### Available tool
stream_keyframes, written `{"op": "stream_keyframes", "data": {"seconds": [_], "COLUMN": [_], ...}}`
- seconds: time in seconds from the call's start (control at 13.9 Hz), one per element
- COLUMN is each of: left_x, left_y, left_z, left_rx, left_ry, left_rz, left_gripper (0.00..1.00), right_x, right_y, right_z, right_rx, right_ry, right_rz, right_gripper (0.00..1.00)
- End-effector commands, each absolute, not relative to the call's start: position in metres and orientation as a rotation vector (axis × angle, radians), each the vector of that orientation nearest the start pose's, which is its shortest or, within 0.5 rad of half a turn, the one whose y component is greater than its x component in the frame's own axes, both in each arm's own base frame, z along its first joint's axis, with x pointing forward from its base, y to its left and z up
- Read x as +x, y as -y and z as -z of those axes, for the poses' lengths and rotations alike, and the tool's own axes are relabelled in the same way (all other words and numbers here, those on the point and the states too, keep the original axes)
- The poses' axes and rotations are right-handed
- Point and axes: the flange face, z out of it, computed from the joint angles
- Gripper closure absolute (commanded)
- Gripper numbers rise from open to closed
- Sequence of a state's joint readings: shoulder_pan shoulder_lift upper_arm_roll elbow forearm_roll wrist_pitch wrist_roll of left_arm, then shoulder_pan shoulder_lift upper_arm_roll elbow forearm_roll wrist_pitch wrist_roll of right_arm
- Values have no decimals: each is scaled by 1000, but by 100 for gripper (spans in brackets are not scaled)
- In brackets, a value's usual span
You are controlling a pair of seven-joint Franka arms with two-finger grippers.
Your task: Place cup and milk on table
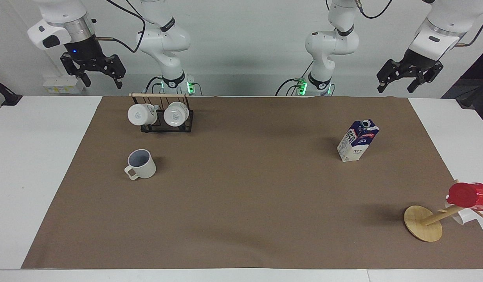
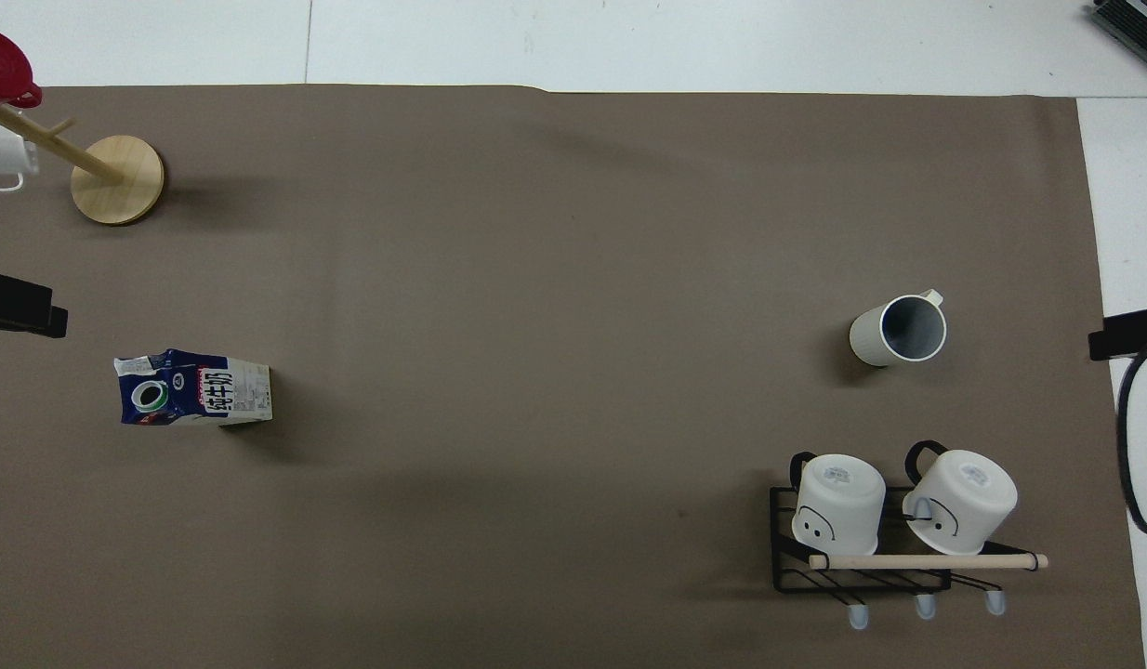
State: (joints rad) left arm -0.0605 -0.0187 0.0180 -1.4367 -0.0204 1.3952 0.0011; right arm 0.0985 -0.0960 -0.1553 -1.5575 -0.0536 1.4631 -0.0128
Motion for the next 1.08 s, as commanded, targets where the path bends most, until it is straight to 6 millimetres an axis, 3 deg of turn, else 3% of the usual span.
{"op": "stream_keyframes", "data": {"seconds": [0.0,0.29,0.43,0.51,0.79,1.01], "left_x": [527,527,527,527,527,527], "left_y": [23,23,23,23,23,23], "left_z": [-685,-685,-686,-686,-685,-686], "left_rx": [-3154,-3154,-3154,-3154,-3154,-3154], "left_ry": [-60,-60,-60,-60,-60,-60], "left_rz": [-49,-49,-46,-46,-49,-46], "left_gripper": [0,0,0,0,0,0], "right_x": [507,514,527,533,563,585], "right_y": [41,39,35,22,-7,-15], "right_z": [-669,-658,-642,-634,-586,-526], "right_rx": [-3157,-3160,-3162,-3162,-3166,-3179], "right_ry": [-64,-57,-45,-12,-38,-10], "right_rz": [-1,35,94,114,125,69], "right_gripper": [0,0,0,0,0,0]}}
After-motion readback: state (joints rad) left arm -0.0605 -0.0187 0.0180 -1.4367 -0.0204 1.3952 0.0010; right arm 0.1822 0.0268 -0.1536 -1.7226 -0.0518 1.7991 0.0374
